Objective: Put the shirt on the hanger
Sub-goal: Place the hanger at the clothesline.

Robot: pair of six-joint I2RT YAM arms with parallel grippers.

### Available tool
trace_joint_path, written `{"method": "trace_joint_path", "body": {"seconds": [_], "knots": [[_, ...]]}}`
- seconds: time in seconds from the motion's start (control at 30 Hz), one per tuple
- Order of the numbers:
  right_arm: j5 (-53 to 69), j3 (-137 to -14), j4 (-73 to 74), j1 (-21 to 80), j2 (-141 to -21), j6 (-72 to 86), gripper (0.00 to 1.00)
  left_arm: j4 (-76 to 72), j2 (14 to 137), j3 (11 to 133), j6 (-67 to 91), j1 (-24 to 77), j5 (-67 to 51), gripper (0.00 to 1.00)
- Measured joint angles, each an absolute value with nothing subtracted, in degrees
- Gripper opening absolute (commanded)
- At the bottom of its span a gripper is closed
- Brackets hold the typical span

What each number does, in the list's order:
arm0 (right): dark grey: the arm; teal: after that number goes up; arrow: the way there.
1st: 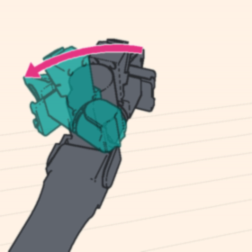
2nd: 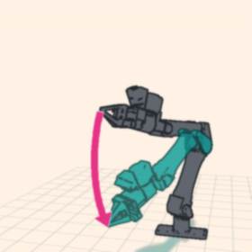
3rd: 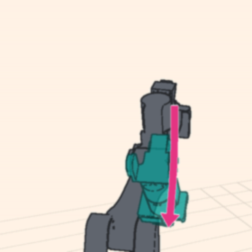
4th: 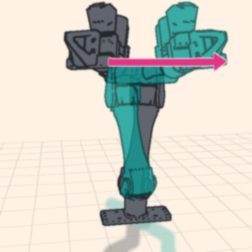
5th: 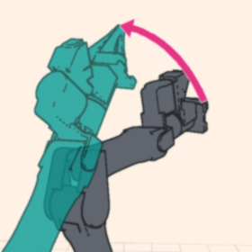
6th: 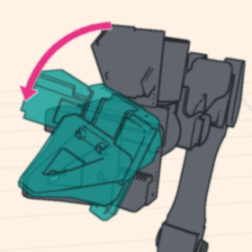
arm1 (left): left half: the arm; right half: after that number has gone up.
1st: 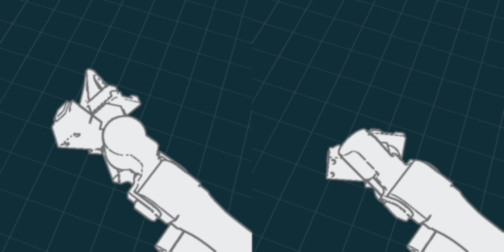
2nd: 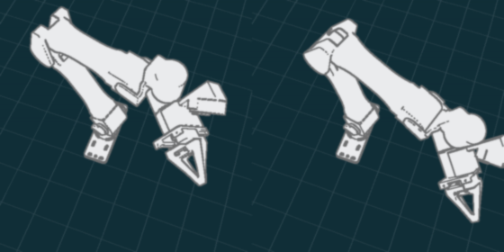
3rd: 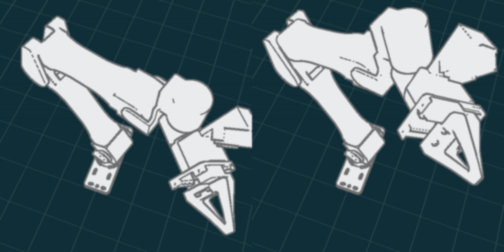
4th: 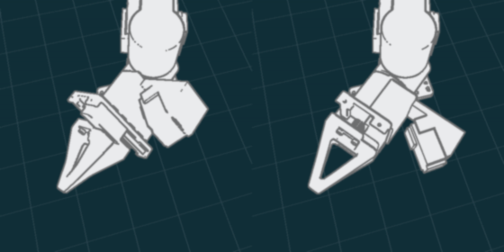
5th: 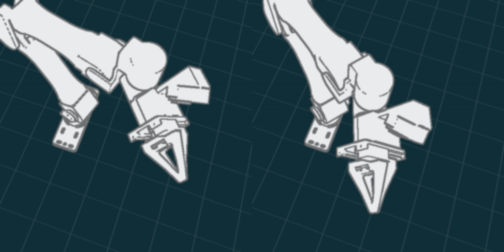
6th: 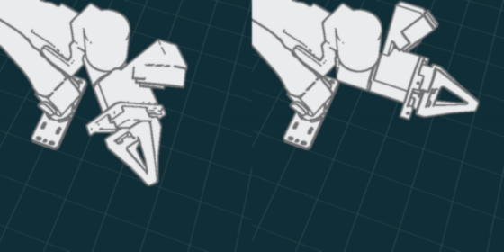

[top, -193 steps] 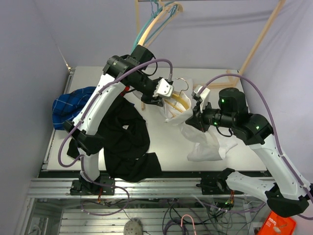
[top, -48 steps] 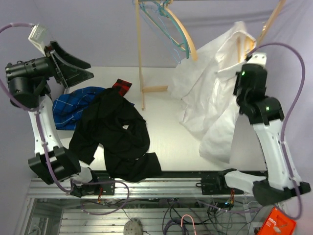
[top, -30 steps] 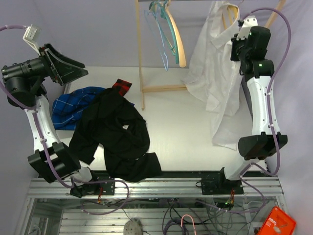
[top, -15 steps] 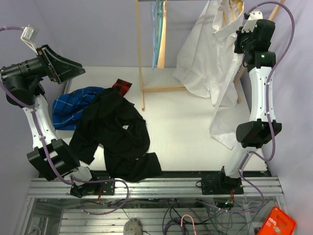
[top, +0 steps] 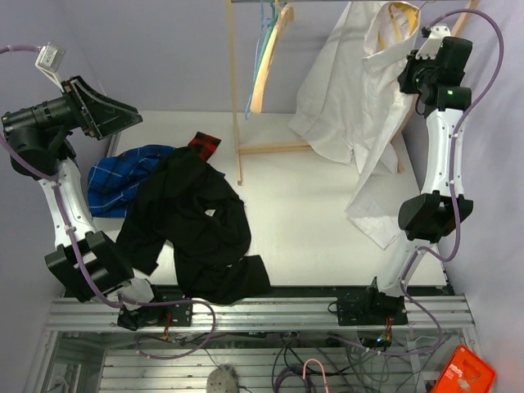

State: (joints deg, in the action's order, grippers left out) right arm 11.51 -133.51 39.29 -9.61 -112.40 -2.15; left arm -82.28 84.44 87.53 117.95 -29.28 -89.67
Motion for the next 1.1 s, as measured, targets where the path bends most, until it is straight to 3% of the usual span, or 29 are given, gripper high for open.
{"method": "trace_joint_path", "body": {"seconds": [0.33, 0.53, 0.57, 0.6, 0.63, 0.7, 0.73, 0.77, 0.93, 1.1], "knots": [[14.7, -135.5, 42.6, -9.8, -113.3, -1.5, 0.0, -82.3, 84.6, 87.5, 118.0, -29.3, -89.7, 0.99], [12.6, -134.5, 42.8, -9.8, -112.3, -1.4, 0.28, -82.3, 84.6, 87.5, 118.0, -29.3, -89.7, 0.99], [12.2, -134.2, 42.8, -9.8, -111.9, -1.4, 0.41, -82.3, 84.6, 87.5, 118.0, -29.3, -89.7, 0.99], [11.7, -133.9, 42.8, -9.8, -111.4, -1.5, 0.46, -82.3, 84.6, 87.5, 118.0, -29.1, -89.7, 0.99], [11.5, -133.7, 42.8, -9.8, -111.0, -1.1, 0.62, -82.3, 84.6, 87.5, 118.0, -29.1, -89.7, 0.99], [11.1, -133.3, 42.8, -9.8, -109.9, -1.3, 0.75, -82.3, 84.6, 87.5, 118.0, -28.9, -89.7, 0.99], [11.0, -133.0, 42.8, -9.8, -109.3, -1.3, 0.94, -82.3, 84.6, 87.5, 118.0, -28.8, -89.7, 0.99], [10.8, -132.7, 42.8, -9.8, -108.7, -1.2, 0.99, -82.3, 84.6, 87.5, 118.0, -28.6, -89.7, 0.99], [8.7, -129.3, 41.8, -9.8, -104.1, -1.4, 1.0, -82.3, 84.5, 87.1, 118.0, -27.9, -89.7, 0.99], [3.0, -114.1, 33.1, -9.8, -91.2, -1.2, 1.0, -82.3, 82.4, 83.4, 116.7, -27.4, -89.6, 0.99]]}}
